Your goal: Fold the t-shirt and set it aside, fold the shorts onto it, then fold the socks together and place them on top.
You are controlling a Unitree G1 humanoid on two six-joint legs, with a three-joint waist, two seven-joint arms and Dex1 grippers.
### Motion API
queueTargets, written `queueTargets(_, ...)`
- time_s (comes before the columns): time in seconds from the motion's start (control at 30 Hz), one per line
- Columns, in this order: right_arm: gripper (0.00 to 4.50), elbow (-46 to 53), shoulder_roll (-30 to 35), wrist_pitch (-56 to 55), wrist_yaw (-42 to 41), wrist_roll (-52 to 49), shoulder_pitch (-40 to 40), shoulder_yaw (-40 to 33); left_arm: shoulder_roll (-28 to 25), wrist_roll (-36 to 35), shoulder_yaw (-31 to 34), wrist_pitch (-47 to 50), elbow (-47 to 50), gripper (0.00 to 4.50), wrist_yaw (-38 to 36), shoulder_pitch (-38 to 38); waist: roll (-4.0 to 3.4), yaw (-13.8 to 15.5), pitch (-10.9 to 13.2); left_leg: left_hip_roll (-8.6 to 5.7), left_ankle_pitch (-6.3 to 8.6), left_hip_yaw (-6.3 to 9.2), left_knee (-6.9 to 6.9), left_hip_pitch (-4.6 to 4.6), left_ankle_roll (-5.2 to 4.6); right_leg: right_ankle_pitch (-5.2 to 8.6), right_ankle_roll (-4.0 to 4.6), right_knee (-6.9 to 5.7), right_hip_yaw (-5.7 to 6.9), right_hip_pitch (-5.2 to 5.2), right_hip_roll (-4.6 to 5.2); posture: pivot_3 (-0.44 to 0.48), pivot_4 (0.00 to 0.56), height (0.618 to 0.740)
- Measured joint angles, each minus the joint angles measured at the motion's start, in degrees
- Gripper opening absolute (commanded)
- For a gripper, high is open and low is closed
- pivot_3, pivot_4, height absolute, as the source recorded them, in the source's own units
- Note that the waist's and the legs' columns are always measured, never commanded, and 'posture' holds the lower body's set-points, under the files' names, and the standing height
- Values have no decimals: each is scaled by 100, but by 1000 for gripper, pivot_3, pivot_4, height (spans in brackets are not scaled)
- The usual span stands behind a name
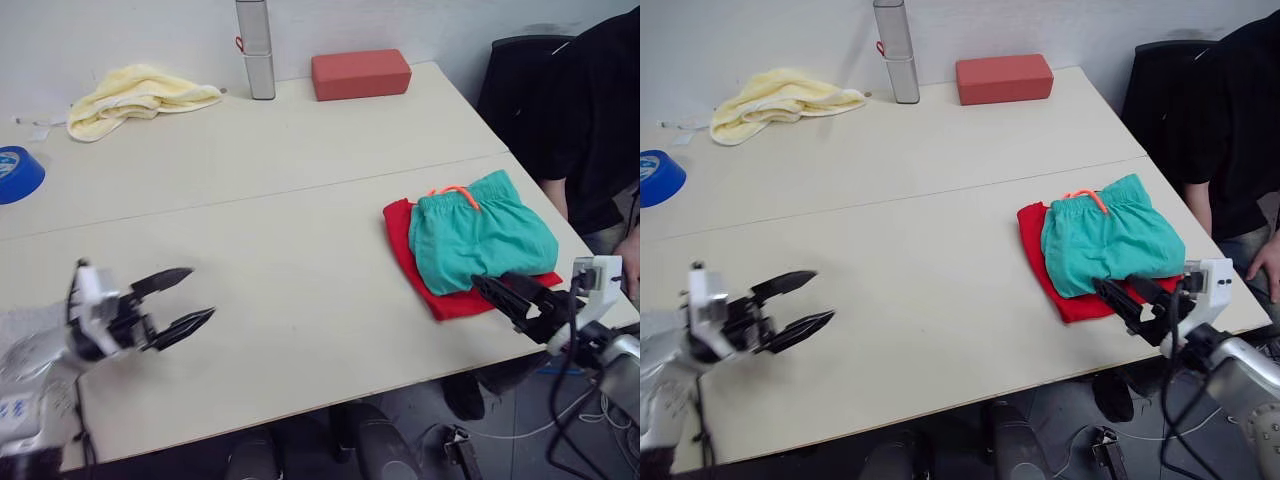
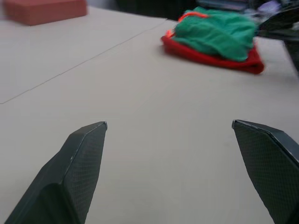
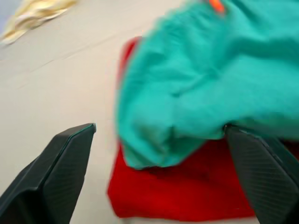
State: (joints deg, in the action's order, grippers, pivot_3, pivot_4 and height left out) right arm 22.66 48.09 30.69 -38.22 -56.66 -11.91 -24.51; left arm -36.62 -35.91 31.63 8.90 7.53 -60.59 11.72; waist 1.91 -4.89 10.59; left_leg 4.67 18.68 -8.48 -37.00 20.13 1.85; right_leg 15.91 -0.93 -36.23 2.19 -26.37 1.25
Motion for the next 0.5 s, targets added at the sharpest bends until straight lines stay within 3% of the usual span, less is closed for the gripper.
queueTargets(0.1,4465,-453,-29,-1824,-1810,1387,188,746,326,-7,818,-172,112,4500,436,796,35,50,-2,0,-5,9,-8,3,-4,-7,11,30,18,5,-1,0,150,740)
queueTargets(0.23,4465,-1036,-821,-3388,-3084,1854,802,1149,794,-89,1660,-268,132,4500,891,1607,65,65,3,-10,-5,4,-16,5,-15,-26,31,37,19,8,15,0,150,740)
queueTargets(0.5,4465,-1159,-1281,-3696,-4035,1815,1370,1902,1879,-494,2801,-238,62,4500,2005,2671,105,157,-16,-8,14,8,-15,5,-20,-21,54,45,36,4,21,0,150,740)
